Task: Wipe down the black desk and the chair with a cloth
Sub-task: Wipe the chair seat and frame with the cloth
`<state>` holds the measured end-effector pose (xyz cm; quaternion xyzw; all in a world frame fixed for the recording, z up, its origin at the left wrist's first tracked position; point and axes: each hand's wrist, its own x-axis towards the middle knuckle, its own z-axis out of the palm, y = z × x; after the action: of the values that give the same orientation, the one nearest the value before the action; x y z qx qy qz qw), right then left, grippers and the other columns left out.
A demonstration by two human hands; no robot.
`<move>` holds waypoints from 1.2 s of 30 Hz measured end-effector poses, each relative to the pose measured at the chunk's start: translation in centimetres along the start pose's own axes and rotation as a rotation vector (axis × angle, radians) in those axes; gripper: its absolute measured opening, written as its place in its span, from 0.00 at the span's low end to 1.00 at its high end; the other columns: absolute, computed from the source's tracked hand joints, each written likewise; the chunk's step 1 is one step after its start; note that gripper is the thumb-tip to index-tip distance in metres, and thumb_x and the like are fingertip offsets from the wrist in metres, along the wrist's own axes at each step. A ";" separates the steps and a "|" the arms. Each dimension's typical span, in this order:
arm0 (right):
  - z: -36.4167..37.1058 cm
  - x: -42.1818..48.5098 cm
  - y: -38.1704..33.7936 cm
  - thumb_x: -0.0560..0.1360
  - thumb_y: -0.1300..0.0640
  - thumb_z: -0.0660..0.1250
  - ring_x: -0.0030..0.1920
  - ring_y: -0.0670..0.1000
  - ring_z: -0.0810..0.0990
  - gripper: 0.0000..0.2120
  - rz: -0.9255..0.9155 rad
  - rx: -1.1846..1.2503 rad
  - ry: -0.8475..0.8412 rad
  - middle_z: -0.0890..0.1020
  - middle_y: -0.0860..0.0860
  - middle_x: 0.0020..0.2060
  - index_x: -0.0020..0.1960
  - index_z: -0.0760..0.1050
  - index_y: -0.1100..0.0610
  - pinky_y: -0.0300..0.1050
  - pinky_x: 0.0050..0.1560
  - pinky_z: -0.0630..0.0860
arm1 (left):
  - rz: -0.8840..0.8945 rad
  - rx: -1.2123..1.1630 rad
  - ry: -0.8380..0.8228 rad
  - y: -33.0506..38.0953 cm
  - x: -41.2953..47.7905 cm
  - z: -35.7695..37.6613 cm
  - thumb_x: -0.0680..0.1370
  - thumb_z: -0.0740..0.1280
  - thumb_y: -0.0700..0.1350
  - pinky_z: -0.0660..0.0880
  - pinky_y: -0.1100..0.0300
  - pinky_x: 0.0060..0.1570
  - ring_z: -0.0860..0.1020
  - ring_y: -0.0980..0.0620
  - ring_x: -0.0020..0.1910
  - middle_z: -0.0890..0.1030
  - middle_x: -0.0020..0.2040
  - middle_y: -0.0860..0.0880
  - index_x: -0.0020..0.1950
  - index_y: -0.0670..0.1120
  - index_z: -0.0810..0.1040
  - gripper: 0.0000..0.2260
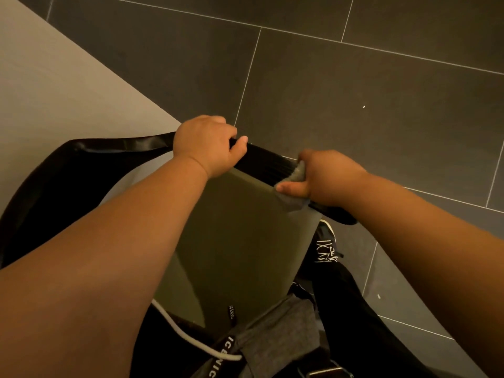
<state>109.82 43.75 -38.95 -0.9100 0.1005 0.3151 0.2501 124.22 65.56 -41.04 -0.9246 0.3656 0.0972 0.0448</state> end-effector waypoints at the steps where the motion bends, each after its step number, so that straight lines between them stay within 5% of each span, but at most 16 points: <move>1: -0.1 0.6 -0.6 0.68 0.26 0.69 0.37 0.44 0.72 0.31 -0.022 -0.003 0.011 0.75 0.45 0.37 0.53 0.71 0.51 0.45 0.34 0.67 | -0.002 0.010 -0.004 0.0 0.0 0.0 0.79 0.44 0.64 0.68 0.56 0.33 0.72 0.49 0.39 0.73 0.40 0.51 0.42 0.53 0.78 0.26; 6: 0.7 -2.2 2.0 0.70 0.27 0.65 0.43 0.53 0.78 0.32 -0.043 0.000 0.038 0.78 0.50 0.42 0.58 0.70 0.53 0.51 0.42 0.76 | -0.030 0.013 -0.029 0.6 -0.1 -0.2 0.81 0.45 0.61 0.72 0.52 0.40 0.72 0.46 0.42 0.74 0.42 0.49 0.44 0.49 0.82 0.29; 11: 2.1 -6.8 5.7 0.71 0.30 0.69 0.46 0.51 0.76 0.35 -0.051 0.024 0.079 0.76 0.48 0.49 0.67 0.67 0.53 0.47 0.44 0.71 | -0.126 -0.031 -0.082 4.1 -0.3 -0.7 0.81 0.48 0.53 0.66 0.48 0.52 0.69 0.46 0.46 0.74 0.44 0.49 0.51 0.50 0.84 0.24; 17: 2.3 -3.3 3.8 0.71 0.31 0.70 0.46 0.56 0.79 0.32 -0.089 0.092 0.098 0.79 0.53 0.45 0.60 0.72 0.56 0.50 0.42 0.74 | 0.031 0.016 -0.041 12.6 -0.7 -0.5 0.78 0.47 0.57 0.64 0.49 0.48 0.75 0.46 0.44 0.81 0.42 0.50 0.44 0.51 0.84 0.26; 24: 4.5 -9.7 8.2 0.72 0.36 0.73 0.53 0.50 0.81 0.36 -0.007 0.349 0.125 0.82 0.49 0.55 0.73 0.67 0.49 0.48 0.52 0.78 | 0.028 0.018 -0.023 12.5 -1.0 -0.6 0.79 0.44 0.58 0.68 0.49 0.47 0.72 0.49 0.38 0.73 0.32 0.53 0.33 0.52 0.73 0.24; 31: 3.8 -5.5 5.4 0.76 0.34 0.67 0.49 0.55 0.81 0.31 -0.038 0.222 0.216 0.82 0.54 0.50 0.69 0.73 0.54 0.50 0.47 0.78 | 0.006 0.041 0.011 12.4 -0.9 -0.1 0.79 0.46 0.59 0.68 0.49 0.46 0.72 0.47 0.37 0.71 0.31 0.53 0.33 0.52 0.72 0.23; 36: 5.1 -8.7 7.9 0.78 0.38 0.66 0.58 0.54 0.80 0.30 -0.056 0.321 0.220 0.82 0.53 0.60 0.74 0.69 0.52 0.44 0.53 0.73 | -0.014 0.039 -0.018 12.5 -0.9 -0.2 0.80 0.46 0.58 0.69 0.49 0.47 0.72 0.47 0.36 0.72 0.30 0.51 0.32 0.51 0.73 0.24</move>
<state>97.73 39.85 -40.05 -0.8898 0.1505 0.1867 0.3881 115.07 57.03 -40.78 -0.9251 0.3607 0.0981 0.0668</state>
